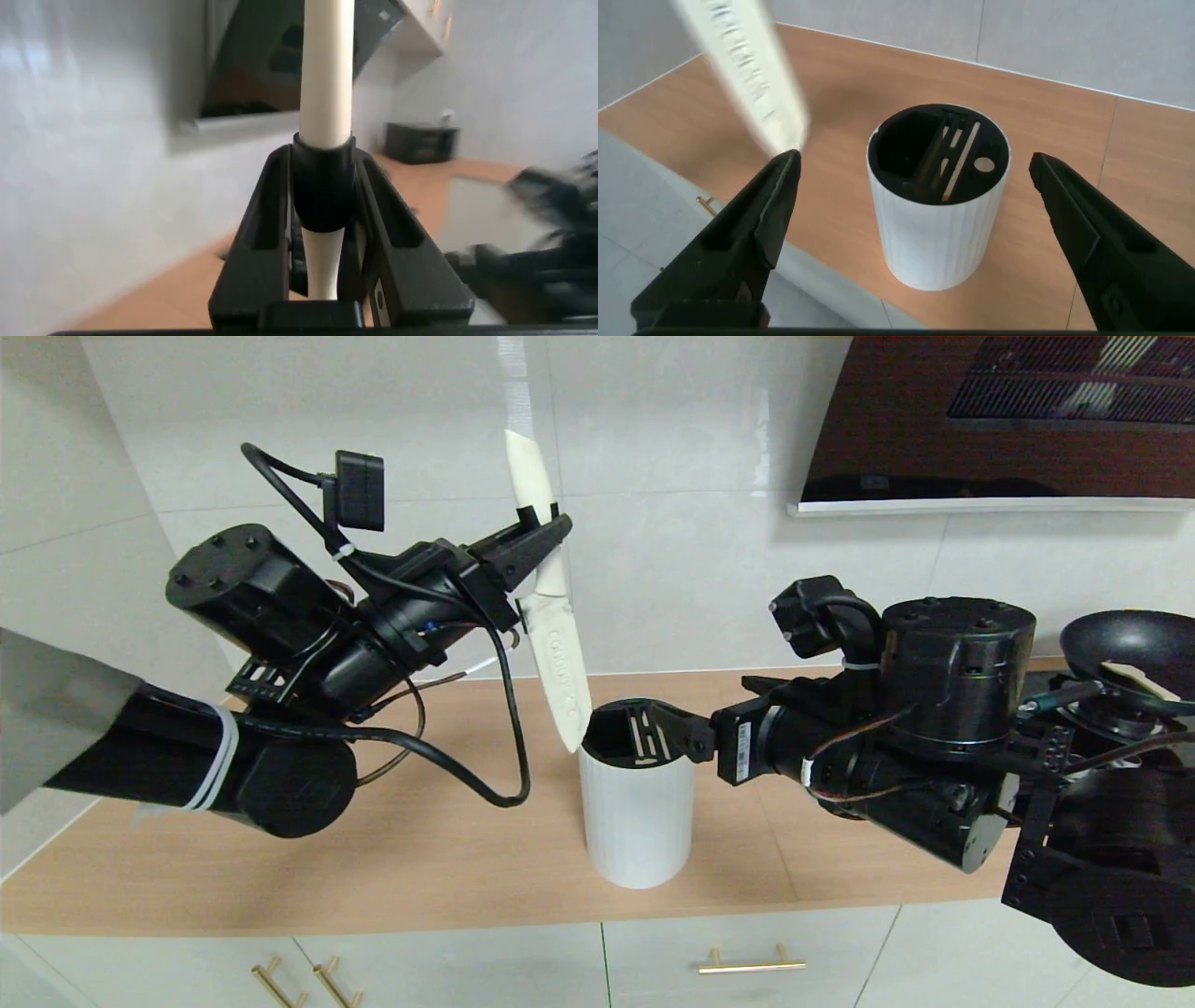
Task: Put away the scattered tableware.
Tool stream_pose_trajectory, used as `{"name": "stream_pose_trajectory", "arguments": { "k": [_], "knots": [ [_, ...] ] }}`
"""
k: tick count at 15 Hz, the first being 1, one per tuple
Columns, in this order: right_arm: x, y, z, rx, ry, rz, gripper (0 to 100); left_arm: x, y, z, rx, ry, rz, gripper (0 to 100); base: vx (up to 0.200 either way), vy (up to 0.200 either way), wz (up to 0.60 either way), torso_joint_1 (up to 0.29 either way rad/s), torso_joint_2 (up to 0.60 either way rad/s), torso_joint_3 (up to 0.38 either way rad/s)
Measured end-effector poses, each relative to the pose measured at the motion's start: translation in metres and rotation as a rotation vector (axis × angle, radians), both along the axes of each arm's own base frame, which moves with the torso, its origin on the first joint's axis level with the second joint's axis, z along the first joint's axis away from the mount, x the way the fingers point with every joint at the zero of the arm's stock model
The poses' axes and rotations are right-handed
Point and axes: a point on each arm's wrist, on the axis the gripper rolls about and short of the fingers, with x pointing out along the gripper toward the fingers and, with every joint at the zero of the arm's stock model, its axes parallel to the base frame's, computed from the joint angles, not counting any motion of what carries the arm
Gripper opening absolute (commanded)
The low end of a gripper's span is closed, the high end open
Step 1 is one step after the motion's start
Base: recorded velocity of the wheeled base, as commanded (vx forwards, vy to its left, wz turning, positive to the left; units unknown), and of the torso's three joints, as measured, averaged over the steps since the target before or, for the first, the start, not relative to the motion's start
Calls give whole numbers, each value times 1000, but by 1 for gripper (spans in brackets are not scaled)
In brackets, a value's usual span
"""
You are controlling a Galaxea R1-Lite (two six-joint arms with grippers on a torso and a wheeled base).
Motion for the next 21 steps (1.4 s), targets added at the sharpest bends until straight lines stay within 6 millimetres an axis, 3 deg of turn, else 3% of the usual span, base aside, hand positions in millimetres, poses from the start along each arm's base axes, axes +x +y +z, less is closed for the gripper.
{"name": "stream_pose_trajectory", "arguments": {
  "k": [6, 10, 21],
  "knots": [
    [0, 0, -1, -3, 2, 0, 100, 8, -27, -19, 50, -98, 0, 0, 0, 0, 0, 0, 0, 0],
    [0, 0, -2, -5, 4, 0, 100, 22, -35, -20, 28, -142, 4, 0, 0, 0, 0, 0, 0, 0],
    [1, 1, -5, -12, 12, 0, 100, 59, -34, -58, 61, -109, 46, 0, 0, 0, 0, 0, 0, 0]
  ]
}}
